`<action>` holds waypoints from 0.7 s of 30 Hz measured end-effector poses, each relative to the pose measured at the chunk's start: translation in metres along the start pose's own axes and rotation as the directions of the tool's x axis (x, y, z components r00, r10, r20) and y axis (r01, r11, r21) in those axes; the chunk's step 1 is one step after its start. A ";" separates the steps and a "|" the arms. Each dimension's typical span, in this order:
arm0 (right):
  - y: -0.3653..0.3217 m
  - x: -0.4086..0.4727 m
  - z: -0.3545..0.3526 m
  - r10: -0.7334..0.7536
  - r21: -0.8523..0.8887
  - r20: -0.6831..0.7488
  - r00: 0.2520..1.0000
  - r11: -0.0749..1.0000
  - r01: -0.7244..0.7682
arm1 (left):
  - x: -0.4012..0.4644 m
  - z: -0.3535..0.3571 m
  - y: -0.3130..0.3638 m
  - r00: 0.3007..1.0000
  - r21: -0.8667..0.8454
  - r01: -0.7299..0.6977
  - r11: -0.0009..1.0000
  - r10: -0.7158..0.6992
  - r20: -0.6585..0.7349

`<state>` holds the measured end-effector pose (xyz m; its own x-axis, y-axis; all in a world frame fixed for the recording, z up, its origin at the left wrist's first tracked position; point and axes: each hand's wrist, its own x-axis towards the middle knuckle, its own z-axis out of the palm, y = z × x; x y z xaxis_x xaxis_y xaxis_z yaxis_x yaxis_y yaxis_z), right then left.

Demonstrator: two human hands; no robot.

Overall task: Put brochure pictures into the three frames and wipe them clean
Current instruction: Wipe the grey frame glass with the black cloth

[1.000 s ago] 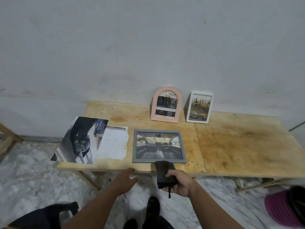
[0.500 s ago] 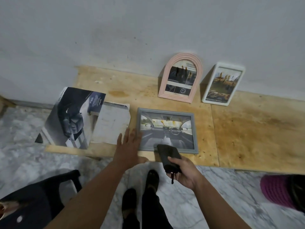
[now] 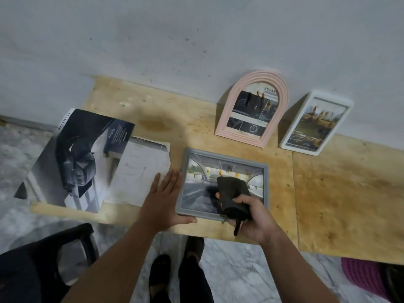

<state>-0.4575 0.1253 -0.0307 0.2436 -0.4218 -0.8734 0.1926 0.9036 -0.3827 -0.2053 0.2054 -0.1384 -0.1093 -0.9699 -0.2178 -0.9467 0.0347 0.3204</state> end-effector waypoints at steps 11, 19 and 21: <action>-0.026 0.035 0.036 -0.266 -0.455 -0.152 0.952 0.874 0.172 | -0.002 0.002 0.001 0.989 -0.013 -0.001 1.000 -0.001 -0.147; -0.030 0.111 0.096 -0.587 -0.852 0.517 0.624 -0.424 0.308 | 0.000 0.007 -0.002 0.992 0.022 0.001 1.000 0.002 -0.125; -0.011 0.119 0.094 -0.529 -0.773 0.602 0.598 -0.576 0.268 | 0.000 0.006 -0.002 0.992 0.013 0.000 1.000 0.002 -0.129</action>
<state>-0.3411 0.0576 -0.1020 0.6157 -0.7757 -0.1388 -0.7801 -0.5751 -0.2463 -0.2056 0.2070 -0.1448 -0.0705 -0.9929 -0.0961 -0.9505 0.0377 0.3084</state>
